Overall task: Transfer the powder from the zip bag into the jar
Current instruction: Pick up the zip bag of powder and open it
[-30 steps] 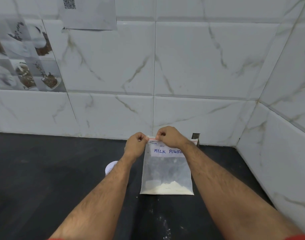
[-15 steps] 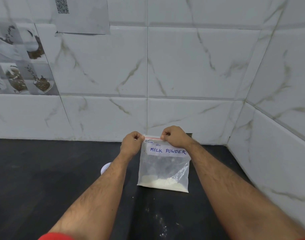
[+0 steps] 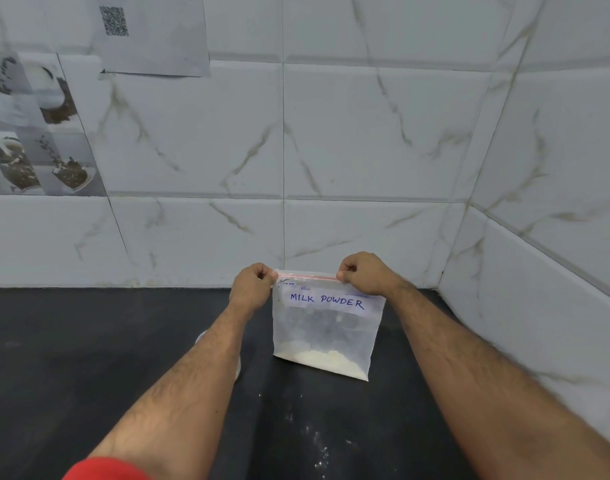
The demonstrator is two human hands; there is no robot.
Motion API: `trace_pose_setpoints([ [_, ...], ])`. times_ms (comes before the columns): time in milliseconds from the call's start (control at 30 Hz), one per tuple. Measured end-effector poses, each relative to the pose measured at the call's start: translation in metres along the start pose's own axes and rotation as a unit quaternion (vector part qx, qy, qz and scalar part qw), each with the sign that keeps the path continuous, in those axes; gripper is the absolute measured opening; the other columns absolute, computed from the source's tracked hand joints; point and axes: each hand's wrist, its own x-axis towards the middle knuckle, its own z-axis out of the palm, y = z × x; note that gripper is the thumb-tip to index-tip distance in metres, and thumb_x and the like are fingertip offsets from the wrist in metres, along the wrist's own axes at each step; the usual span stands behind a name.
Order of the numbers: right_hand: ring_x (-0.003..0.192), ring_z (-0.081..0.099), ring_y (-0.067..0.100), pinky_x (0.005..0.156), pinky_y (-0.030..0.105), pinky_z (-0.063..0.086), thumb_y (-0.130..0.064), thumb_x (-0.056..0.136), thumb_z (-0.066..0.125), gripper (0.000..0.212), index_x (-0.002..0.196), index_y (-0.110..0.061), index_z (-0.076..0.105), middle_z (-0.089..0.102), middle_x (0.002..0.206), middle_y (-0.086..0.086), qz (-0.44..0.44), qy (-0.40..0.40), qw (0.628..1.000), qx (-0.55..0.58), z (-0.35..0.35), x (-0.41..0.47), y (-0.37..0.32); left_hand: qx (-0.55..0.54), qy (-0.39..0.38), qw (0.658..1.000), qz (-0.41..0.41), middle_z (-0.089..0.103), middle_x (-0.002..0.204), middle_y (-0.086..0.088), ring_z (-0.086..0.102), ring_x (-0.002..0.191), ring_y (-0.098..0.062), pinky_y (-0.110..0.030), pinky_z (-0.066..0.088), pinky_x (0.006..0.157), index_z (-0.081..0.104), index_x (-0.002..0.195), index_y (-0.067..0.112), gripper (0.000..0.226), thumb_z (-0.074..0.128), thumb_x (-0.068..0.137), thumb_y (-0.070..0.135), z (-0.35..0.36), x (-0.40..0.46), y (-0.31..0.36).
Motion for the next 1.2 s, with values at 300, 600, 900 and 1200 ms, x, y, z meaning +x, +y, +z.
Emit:
trace_pose_setpoints([
  [300,0.083,0.058,0.016,0.072,0.024,0.041,-0.016,0.092,0.065,0.017,0.076,-0.018,0.066,0.063,0.077,-0.007,0.022,0.017,0.999,-0.024,-0.018,-0.018,0.019,-0.004,0.001,1.0,-0.006,0.062,0.076,-0.001,0.05,0.068,-0.015,-0.03,0.042,0.065,0.063,0.079,0.011,0.02,0.06,0.096,0.022,-0.01,0.001,-0.001],
  [600,0.078,0.056,0.016,0.063,0.023,0.039,-0.015,0.092,0.065,0.017,0.075,-0.015,0.066,0.063,0.074,-0.004,0.033,0.038,0.998,-0.027,-0.031,-0.033,0.038,0.018,-0.001,1.0,-0.007,0.061,0.074,0.0,0.049,0.066,-0.014,-0.027,0.041,0.061,0.06,0.077,0.015,0.021,0.061,0.097,0.022,-0.014,0.004,0.001],
  [900,0.074,0.057,0.014,0.059,0.016,0.041,-0.014,0.092,0.065,0.014,0.08,-0.008,0.069,0.067,0.08,0.002,0.026,0.066,0.997,0.024,-0.031,-0.036,0.037,-0.003,0.037,0.999,-0.001,0.06,0.073,-0.001,0.051,0.068,-0.017,-0.027,0.042,0.061,0.062,0.084,0.008,0.021,0.061,0.097,0.024,-0.015,-0.001,0.011],
  [1200,0.067,0.056,0.007,0.067,0.023,0.045,-0.012,0.091,0.065,0.014,0.078,-0.013,0.07,0.065,0.072,-0.009,0.017,0.193,0.971,0.138,-0.012,-0.044,0.013,-0.148,0.098,0.983,-0.054,0.069,0.099,-0.005,0.068,0.085,-0.024,-0.044,0.055,0.09,0.052,0.128,0.015,0.051,0.06,0.092,0.05,-0.001,-0.006,0.044],
])
